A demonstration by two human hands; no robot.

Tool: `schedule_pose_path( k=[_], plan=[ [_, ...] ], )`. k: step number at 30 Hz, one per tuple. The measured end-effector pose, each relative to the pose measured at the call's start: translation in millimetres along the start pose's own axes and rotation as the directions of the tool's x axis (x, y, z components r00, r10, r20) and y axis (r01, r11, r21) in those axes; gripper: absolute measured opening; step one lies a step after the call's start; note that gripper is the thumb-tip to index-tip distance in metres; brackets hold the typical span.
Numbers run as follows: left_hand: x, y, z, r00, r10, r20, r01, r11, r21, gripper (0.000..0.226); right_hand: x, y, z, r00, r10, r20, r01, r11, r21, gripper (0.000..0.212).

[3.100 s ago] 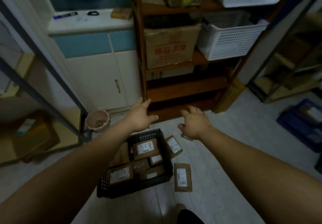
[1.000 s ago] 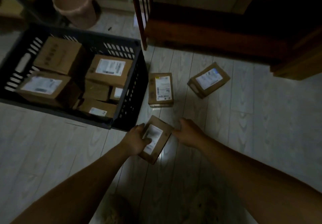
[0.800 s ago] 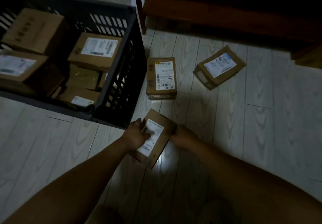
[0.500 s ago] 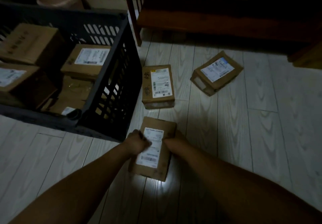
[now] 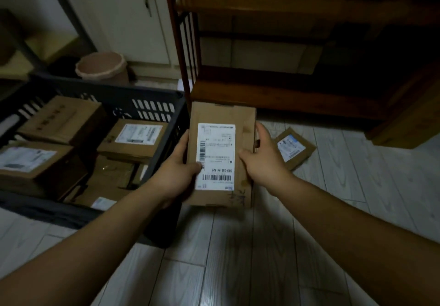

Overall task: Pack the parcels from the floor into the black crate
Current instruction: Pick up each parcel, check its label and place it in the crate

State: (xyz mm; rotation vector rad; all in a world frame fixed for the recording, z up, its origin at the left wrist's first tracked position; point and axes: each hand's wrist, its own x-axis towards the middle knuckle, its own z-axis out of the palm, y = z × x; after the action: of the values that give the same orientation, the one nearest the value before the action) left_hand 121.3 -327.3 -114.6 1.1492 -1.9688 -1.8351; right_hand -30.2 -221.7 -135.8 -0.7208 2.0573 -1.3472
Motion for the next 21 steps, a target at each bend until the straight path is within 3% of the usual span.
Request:
schedule_pose_path(
  k=[11, 17, 21],
  plan=[
    [-1, 28, -23, 0.987, 0.150, -0.054, -0.152, 0.988, -0.039, 0.071, 4, -48, -12, 0.984, -0.170, -0.054, 0.168, 0.985, -0.037, 0.073],
    [2, 58, -28, 0.980, 0.165, -0.110, -0.170, 0.985, -0.036, 0.063, 7, -76, -18, 0.985, -0.142, -0.102, 0.144, 0.990, 0.009, 0.071],
    [-15, 119, -35, 0.987, 0.135, -0.086, -0.142, 0.987, -0.078, 0.061, -8, -131, -39, 0.991, -0.068, -0.113, 0.069, 0.998, 0.004, 0.071]
  ],
)
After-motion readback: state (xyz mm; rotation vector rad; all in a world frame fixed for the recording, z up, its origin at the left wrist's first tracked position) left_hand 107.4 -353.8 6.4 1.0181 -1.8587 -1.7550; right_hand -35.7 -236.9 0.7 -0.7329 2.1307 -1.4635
